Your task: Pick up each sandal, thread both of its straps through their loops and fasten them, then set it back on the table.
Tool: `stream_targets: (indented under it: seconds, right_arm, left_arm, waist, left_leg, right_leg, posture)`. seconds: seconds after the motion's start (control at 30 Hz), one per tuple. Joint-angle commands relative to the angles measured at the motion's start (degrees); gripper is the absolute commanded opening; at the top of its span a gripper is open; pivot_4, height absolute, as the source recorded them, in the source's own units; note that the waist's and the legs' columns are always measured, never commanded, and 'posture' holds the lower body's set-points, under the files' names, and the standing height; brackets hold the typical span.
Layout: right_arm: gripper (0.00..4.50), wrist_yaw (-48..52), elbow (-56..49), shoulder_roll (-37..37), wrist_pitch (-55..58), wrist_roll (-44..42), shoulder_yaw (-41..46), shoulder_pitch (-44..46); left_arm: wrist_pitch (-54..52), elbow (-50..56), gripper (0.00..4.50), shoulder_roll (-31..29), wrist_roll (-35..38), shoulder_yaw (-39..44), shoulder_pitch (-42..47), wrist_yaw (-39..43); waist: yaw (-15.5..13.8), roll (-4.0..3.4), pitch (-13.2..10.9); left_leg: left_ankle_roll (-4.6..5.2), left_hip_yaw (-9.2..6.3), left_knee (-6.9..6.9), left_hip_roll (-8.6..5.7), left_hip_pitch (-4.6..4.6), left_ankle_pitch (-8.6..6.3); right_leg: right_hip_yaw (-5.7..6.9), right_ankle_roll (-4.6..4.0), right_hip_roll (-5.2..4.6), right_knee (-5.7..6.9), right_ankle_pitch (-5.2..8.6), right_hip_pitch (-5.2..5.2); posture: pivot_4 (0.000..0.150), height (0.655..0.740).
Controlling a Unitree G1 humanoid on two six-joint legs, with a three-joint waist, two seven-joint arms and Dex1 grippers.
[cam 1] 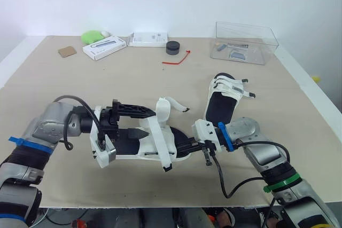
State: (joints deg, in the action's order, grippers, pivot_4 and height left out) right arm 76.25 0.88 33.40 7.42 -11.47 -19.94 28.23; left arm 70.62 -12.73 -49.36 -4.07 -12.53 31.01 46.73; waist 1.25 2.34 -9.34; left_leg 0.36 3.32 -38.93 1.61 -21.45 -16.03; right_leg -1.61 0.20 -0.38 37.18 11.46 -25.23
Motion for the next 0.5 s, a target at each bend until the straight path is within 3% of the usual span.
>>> stream_targets:
  seconds: [0.03,0.2,0.3,0.33,0.43,0.5]
  right_arm:
    - [0.00,0.71,0.21,0.20,-0.49,0.60,-0.27,0.74]
    - [0.00,1.15,0.89,0.65,-0.87,0.45,-0.05,0.96]
    - [0.00,1.24,1.48,0.61,-1.16,0.54,0.02,1.19]
    - [0.00,1.23,1.66,0.51,-1.19,0.57,0.03,1.32]
    - [0.00,1.13,2.04,0.10,-1.33,0.66,-0.10,1.68]
    - [0.00,1.10,2.18,-0.09,-1.38,0.71,-0.17,1.82]
  left_arm:
    - [-12.07,4.92,4.38,-3.27,9.67,-0.98,-3.03,1.90]
    - [-41.23,14.87,4.38,-9.61,27.61,2.01,-10.03,7.84]
    - [-64.07,23.27,4.38,-15.25,41.50,3.91,-13.77,9.88]
    - [-71.92,26.46,4.38,-17.24,47.29,4.77,-14.93,9.92]
    - [-97.15,33.77,4.38,-21.87,74.52,8.36,-15.33,5.43]
    - [-105.83,35.40,4.38,-22.61,84.06,10.10,-14.95,3.07]
  waist:
    - [-0.04,0.01,0.00]
    - [0.09,0.01,-0.01]
    - [0.11,0.01,-0.02]
    - [0.10,0.01,-0.02]
    - [0.03,0.12,-0.08]
    - [0.06,0.17,-0.14]
  left_leg:
    - [0.00,-0.01,0.00,0.00,0.00,0.00]
    - [0.00,0.14,0.00,0.09,0.06,0.00]
    - [0.00,0.13,0.00,0.13,0.06,0.00]
    - [0.00,0.15,0.00,0.14,0.06,0.00]
    - [0.00,0.11,0.01,0.09,0.08,0.00]
    - [0.00,0.09,0.00,0.16,0.08,0.00]
  right_leg:
    - [0.02,0.00,0.00,0.00,0.00,0.00]
    - [0.08,0.08,0.10,0.03,0.09,-0.05]
    - [0.10,0.26,0.14,0.03,0.22,-0.04]
    - [0.09,0.27,0.14,0.04,0.24,-0.06]
    - [0.07,0.30,0.16,0.06,0.28,-0.04]
    - [0.06,0.30,0.09,0.06,0.28,-0.05]
  posture:
    - [0.150,0.7400]
    - [0.150,0.7400]
    - [0.150,0.7400]
    - [0.150,0.7400]
    - [0.150,0.7400]
    - [0.150,0.7400]
